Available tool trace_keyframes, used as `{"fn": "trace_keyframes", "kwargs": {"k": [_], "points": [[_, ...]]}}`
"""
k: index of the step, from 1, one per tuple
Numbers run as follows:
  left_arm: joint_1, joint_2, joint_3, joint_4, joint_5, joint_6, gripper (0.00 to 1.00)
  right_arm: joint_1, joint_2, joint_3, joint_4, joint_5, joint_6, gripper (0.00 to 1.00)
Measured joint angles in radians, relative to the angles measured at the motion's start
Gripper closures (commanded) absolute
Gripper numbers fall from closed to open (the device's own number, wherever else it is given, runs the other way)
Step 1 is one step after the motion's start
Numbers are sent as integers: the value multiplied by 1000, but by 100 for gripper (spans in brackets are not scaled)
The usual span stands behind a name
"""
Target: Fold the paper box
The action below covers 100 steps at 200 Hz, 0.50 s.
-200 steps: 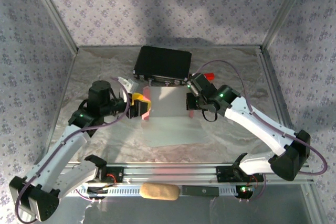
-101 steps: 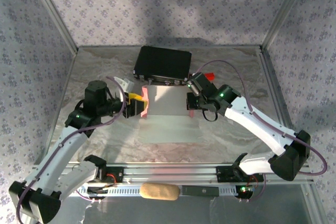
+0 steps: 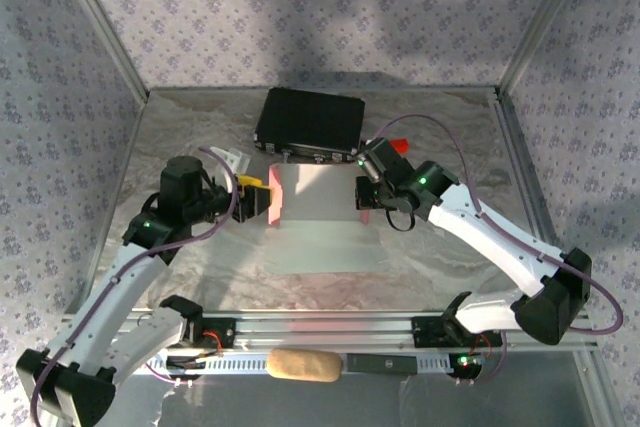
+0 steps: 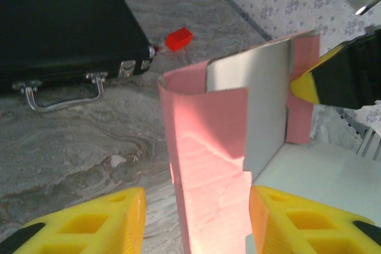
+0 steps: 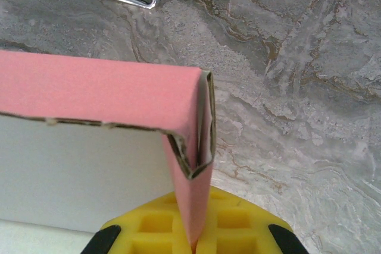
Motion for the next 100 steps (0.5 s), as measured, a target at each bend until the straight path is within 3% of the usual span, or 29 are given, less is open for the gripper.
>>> {"fn": "trace_keyframes", "kwargs": {"k": [100], "points": [[2, 75, -33, 53, 3, -8, 50, 0, 0, 7, 0, -12, -6, 100]]}}
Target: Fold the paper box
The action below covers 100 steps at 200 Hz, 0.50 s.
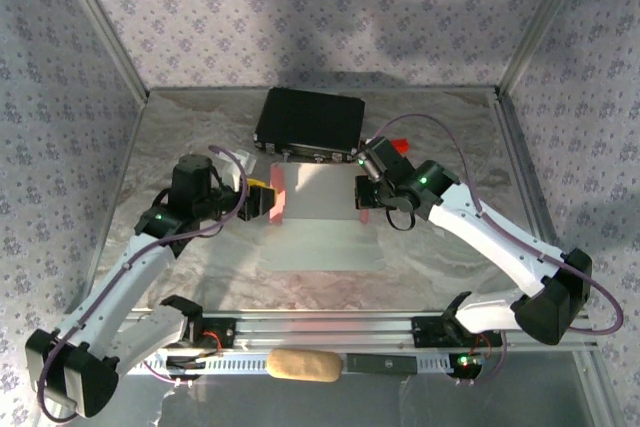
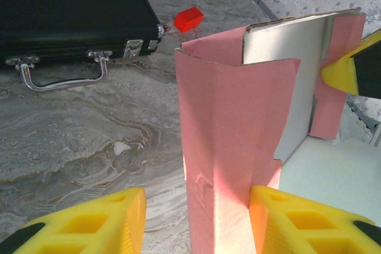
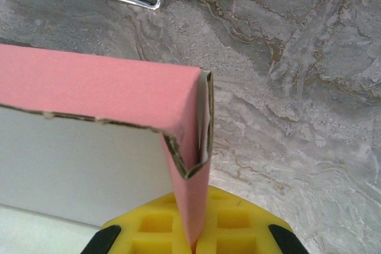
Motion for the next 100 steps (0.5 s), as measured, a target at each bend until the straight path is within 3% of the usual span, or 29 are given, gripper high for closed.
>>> {"fn": "trace_keyframes", "kwargs": {"k": [100], "points": [[-60, 60, -2, 40, -6, -1, 53, 0, 0, 0, 0, -8, -1, 100]]}}
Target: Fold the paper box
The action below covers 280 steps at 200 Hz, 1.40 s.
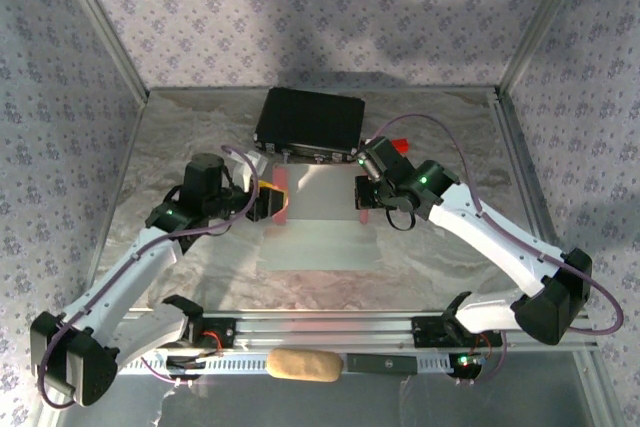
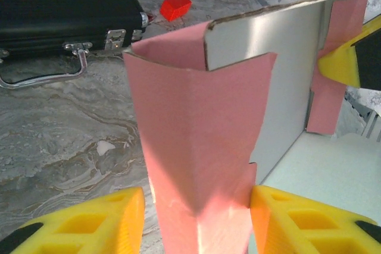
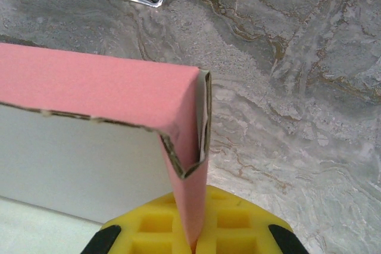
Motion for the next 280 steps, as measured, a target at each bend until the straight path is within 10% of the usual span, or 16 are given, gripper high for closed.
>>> {"fn": "trace_keyframes", "kwargs": {"k": [79, 147, 280], "points": [[-60, 20, 6, -3, -100, 15, 73, -2, 0, 0, -9, 8, 0, 100], [-230, 48, 46, -31, -442, 23, 96, -1, 0, 0, -41, 48, 0, 100], [-483, 214, 174, -96, -1020, 22, 100, 19, 27, 24, -60, 123, 13, 100]]}}
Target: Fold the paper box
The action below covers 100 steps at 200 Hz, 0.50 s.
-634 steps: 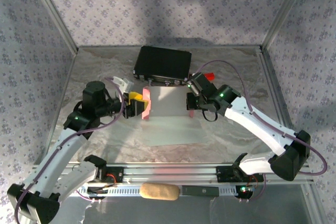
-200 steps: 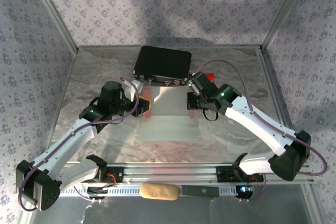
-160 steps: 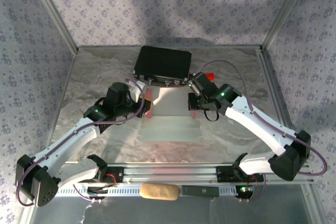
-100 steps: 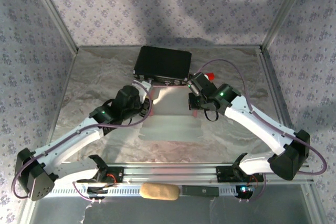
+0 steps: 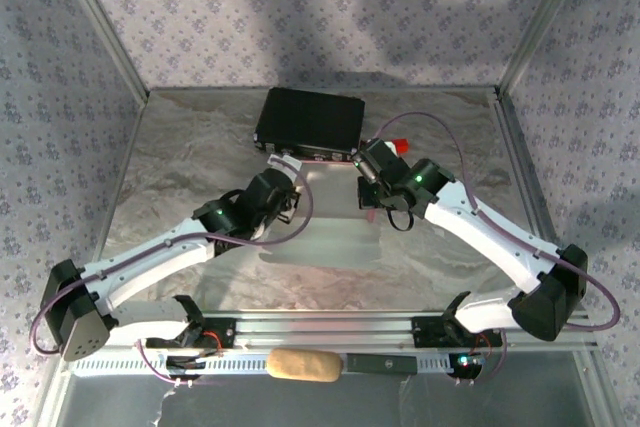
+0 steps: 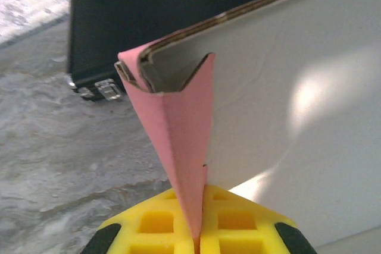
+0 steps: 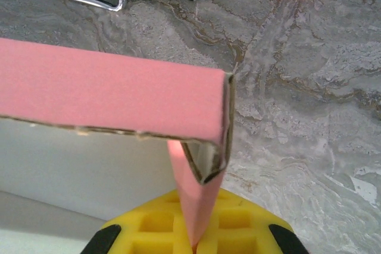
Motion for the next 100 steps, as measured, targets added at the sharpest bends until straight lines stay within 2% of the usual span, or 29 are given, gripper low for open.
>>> {"fn": "trace_keyframes", "kwargs": {"k": [46, 70, 100], "points": [[-101, 123, 105, -91, -265, -47, 100, 2, 23, 7, -3, 31, 22, 100], [-137, 168, 131, -124, -349, -72, 100, 2, 25, 7, -10, 39, 27, 100], [-154, 178, 143, -141, -393, -80, 100, 2, 25, 7, -10, 40, 33, 100]]}}
